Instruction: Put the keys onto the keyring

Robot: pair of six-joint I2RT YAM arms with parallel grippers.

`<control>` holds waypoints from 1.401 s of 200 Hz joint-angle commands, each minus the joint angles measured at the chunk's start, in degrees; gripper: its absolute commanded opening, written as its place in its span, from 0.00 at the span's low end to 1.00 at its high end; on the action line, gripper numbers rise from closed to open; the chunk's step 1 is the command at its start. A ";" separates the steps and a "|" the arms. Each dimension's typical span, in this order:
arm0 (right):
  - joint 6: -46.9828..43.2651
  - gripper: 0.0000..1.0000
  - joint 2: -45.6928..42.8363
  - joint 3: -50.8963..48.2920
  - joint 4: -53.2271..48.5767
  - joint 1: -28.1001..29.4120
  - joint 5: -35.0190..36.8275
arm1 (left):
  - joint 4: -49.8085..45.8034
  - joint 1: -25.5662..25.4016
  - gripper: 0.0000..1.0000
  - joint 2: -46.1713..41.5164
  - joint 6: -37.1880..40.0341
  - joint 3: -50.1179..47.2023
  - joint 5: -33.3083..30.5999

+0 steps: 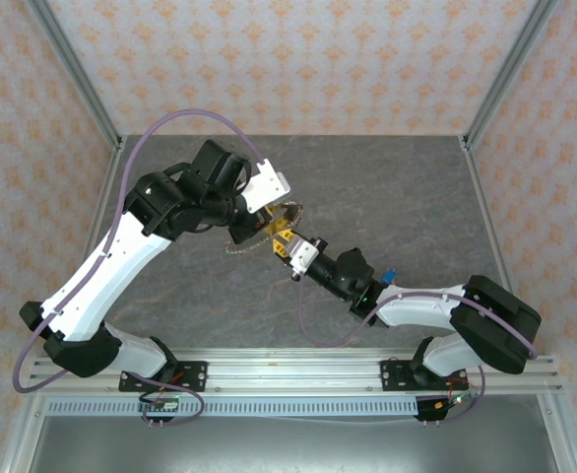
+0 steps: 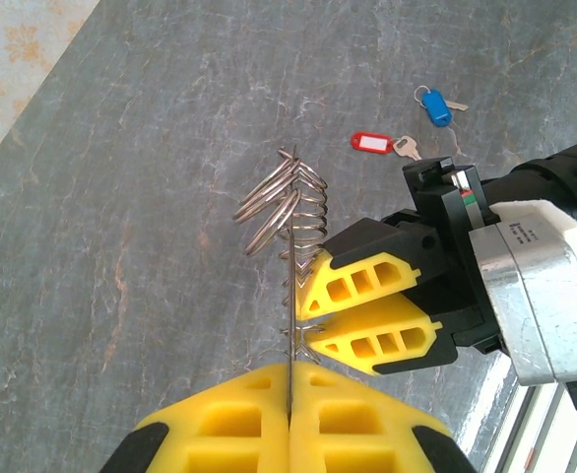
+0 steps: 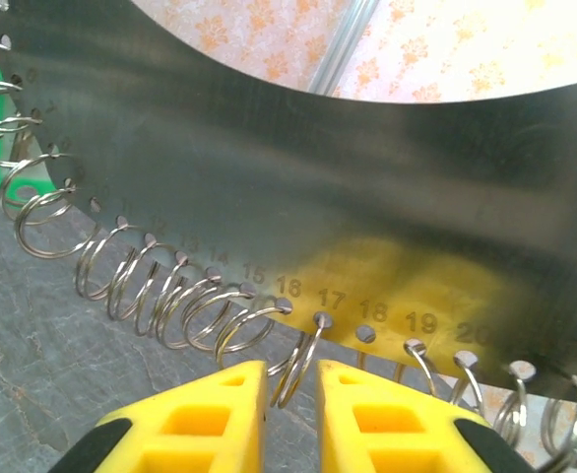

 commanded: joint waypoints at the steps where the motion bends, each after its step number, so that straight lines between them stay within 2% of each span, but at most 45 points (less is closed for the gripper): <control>1: 1.23 0.18 0.61 1.63 3.93 0.45 0.75 | 0.04 -0.33 0.00 -1.75 -0.81 0.92 -0.73; 204: 2.15 0.13 3.57 1.81 7.79 0.43 1.29 | 0.93 -0.33 0.00 -3.53 -2.21 -0.97 -1.54; 245: 2.28 0.05 3.86 1.68 8.50 0.47 1.64 | 1.02 -0.32 0.00 -3.51 -2.22 -1.08 -1.64; 280: 2.44 0.06 3.01 1.63 7.84 0.43 1.33 | 1.10 -0.33 0.00 -3.65 -2.29 -1.72 -1.62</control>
